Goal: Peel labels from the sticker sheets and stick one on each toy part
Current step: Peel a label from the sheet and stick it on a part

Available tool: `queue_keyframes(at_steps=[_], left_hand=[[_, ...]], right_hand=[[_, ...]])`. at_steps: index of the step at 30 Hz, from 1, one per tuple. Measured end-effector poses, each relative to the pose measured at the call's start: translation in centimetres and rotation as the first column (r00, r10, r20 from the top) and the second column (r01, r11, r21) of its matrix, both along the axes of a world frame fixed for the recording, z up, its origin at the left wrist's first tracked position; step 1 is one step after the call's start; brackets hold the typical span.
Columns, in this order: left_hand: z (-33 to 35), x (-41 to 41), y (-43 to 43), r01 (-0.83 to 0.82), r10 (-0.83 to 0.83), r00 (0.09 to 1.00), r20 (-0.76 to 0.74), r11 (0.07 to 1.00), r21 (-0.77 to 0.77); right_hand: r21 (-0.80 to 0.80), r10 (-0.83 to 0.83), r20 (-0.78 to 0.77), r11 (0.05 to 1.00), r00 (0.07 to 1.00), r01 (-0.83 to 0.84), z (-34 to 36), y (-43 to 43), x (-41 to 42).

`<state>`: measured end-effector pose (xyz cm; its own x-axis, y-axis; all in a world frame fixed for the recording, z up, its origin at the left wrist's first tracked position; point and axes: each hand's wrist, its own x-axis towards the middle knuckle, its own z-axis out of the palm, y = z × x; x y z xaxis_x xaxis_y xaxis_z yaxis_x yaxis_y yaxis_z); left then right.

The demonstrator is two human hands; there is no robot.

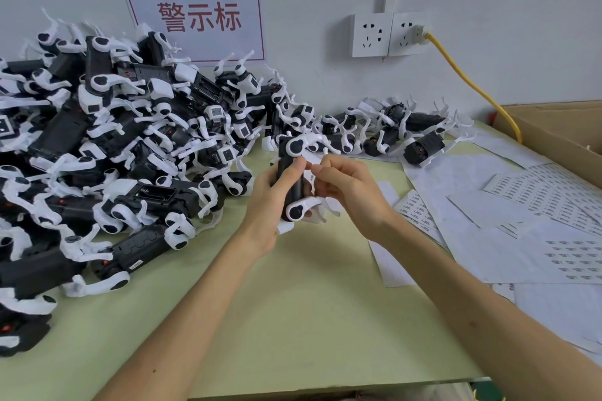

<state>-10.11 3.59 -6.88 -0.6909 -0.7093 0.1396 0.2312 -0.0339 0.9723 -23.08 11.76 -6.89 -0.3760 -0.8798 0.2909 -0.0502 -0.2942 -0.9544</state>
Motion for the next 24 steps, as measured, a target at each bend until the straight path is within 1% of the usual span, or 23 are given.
queue_keyframes(at_steps=[3, 7, 11, 13, 15, 16, 17, 18, 19, 20, 21, 22, 23, 24], left_hand=[[0.3, 0.1, -0.2, 0.035, -0.032, 0.999, -0.024, 0.994, 0.102], [0.5, 0.2, -0.3, 0.088, -0.089, 0.996, -0.012, 0.958, 0.272], [0.5, -0.1, -0.1, 0.121, -0.134, 0.991, 0.015, 0.931, 0.343], [0.5, 0.0, 0.0, 0.154, -0.181, 0.983, 0.036, 0.915, 0.372], [0.5, 0.1, 0.2, 0.235, -0.278, 0.958, 0.069, 0.901, 0.366], [0.4, 0.2, 0.2, 0.295, -0.344, 0.935, 0.09, 0.89, 0.347], [0.4, 0.3, 0.3, 0.363, -0.419, 0.9, 0.116, 0.872, 0.329], [0.4, 0.5, 0.4, 0.438, -0.5, 0.854, 0.146, 0.841, 0.317], [0.3, 0.6, 0.4, 0.512, -0.578, 0.798, 0.172, 0.8, 0.313], [0.3, 0.7, 0.4, 0.572, -0.643, 0.741, 0.192, 0.755, 0.319], [0.3, 0.8, 0.3, 0.613, -0.688, 0.696, 0.207, 0.719, 0.327], [0.2, 0.8, 0.1, 0.636, -0.714, 0.667, 0.214, 0.695, 0.336], [0.2, 0.8, -0.1, 0.646, -0.727, 0.653, 0.212, 0.681, 0.346], [0.1, 0.7, -0.3, 0.651, -0.738, 0.646, 0.195, 0.666, 0.364]], right_hand=[[-0.003, -0.088, 0.019, 0.996, 0.996, 0.088, 0.2, 0.0, -0.3], [0.013, -0.265, 0.048, 0.964, 0.963, 0.264, 0.4, 0.0, -0.9], [0.074, -0.418, 0.132, 0.908, 0.899, 0.412, 0.6, 0.2, -2.2], [0.098, -0.431, 0.139, 0.902, 0.891, 0.421, 0.9, 0.5, -2.9], [0.049, -0.341, 0.148, 0.94, 0.928, 0.337, 1.2, 0.8, -3.8], [0.026, -0.256, 0.133, 0.967, 0.958, 0.254, 1.2, 1.3, -4.3], [0.039, -0.167, 0.076, 0.986, 0.983, 0.164, 1.5, 0.9, -4.7], [0.086, -0.078, -0.027, 0.993, 0.997, 0.08, 1.6, 0.7, -5.1], [0.194, 0.024, -0.169, 0.981, 0.985, 0.009, 2.0, 0.5, -5.3], [0.316, 0.131, -0.292, 0.948, 0.947, -0.034, 2.5, 0.3, -5.2], [0.396, 0.233, -0.343, 0.914, 0.91, -0.084, 2.7, 0.5, -5.5], [0.392, 0.302, -0.297, 0.904, 0.906, -0.172, 2.5, 1.0, -5.9], [0.333, 0.363, -0.206, 0.899, 0.909, -0.283, 2.3, 1.8, -6.3], [0.287, 0.429, -0.147, 0.881, 0.891, -0.376, 2.3, 2.6, -6.6]])
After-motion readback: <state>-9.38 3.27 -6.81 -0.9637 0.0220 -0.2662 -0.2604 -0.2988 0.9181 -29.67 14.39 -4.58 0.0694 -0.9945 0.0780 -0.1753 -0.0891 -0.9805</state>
